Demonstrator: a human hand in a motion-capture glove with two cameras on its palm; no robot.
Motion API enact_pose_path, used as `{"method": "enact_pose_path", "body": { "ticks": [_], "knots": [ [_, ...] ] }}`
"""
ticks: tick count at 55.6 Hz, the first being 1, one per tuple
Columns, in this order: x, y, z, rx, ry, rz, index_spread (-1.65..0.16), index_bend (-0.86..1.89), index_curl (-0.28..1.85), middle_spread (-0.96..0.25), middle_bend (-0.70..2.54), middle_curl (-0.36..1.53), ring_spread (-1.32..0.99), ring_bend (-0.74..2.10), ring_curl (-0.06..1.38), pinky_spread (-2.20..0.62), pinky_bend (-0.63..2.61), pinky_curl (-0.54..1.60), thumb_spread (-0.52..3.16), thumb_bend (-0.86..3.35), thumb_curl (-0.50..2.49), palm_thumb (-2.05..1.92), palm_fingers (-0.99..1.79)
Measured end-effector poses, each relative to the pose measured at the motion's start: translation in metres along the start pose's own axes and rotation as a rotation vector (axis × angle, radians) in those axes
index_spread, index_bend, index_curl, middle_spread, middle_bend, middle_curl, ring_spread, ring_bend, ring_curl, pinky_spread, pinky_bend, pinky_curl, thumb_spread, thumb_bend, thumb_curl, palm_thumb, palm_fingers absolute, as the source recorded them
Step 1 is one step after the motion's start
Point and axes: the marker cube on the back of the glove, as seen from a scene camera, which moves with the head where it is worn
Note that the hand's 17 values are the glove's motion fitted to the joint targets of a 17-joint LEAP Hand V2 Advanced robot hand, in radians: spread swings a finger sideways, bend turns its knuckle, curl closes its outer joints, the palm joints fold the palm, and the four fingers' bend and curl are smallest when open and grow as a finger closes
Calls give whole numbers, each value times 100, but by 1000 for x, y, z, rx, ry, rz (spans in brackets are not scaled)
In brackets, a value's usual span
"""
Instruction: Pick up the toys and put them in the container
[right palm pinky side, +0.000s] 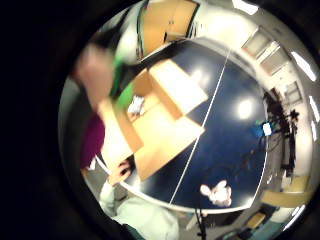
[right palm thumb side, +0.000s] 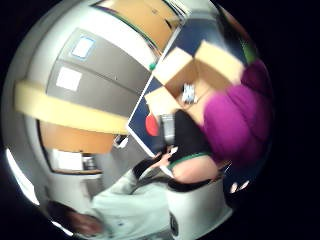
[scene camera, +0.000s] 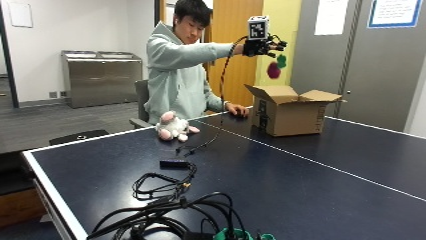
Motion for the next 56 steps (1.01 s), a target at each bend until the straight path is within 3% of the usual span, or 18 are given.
{"method": "enact_pose_path", "body": {
  "ticks": [1,2,3,7,9,14,18,20,25,29,34,42,56],
  "knots": [
    [11,1,-3,-16,-22,-42,-23,55,85,-16,63,67,-26,95,63,-26,121,63,96,-11,72,17,-47],
    [20,2,-7,-23,-53,-68,-23,52,84,-15,59,66,-23,91,64,-23,122,63,100,-10,70,14,-45],
    [25,3,-10,-21,-72,-65,-24,45,79,-11,50,61,-20,75,58,-20,121,61,101,-12,67,6,-62],
    [17,3,-13,38,50,152,-25,24,63,-6,32,52,-12,44,44,-10,111,51,110,-8,59,-4,-52],
    [13,8,-17,60,60,191,-25,18,59,-4,25,49,-9,34,38,-6,106,48,113,-6,56,-5,-46],
    [42,37,-40,86,77,222,-24,11,50,-1,13,44,-4,19,32,0,96,43,119,-5,49,-5,-35],
    [33,71,-53,83,45,99,-24,11,47,1,11,40,-1,15,29,3,91,41,122,-5,45,-5,-31],
    [57,90,-62,90,101,81,-24,11,45,1,11,39,0,15,28,4,90,40,123,-4,43,-5,-30],
    [172,117,-81,130,310,337,-23,11,42,2,11,35,1,15,27,6,87,38,125,-4,40,-4,-28],
    [188,155,-81,141,318,373,-23,11,39,3,11,33,2,15,26,7,86,37,127,-3,37,-4,-27],
    [146,224,-61,154,199,369,-22,11,37,3,11,31,3,16,25,7,85,37,128,-3,35,-3,-26],
    [159,309,-8,83,62,559,-22,11,34,3,12,28,3,16,24,8,84,36,129,-3,32,-2,-24],
    [277,393,114,-120,128,784,-25,14,31,4,11,24,4,16,23,8,84,36,133,-1,30,-1,-21]
  ]
}}
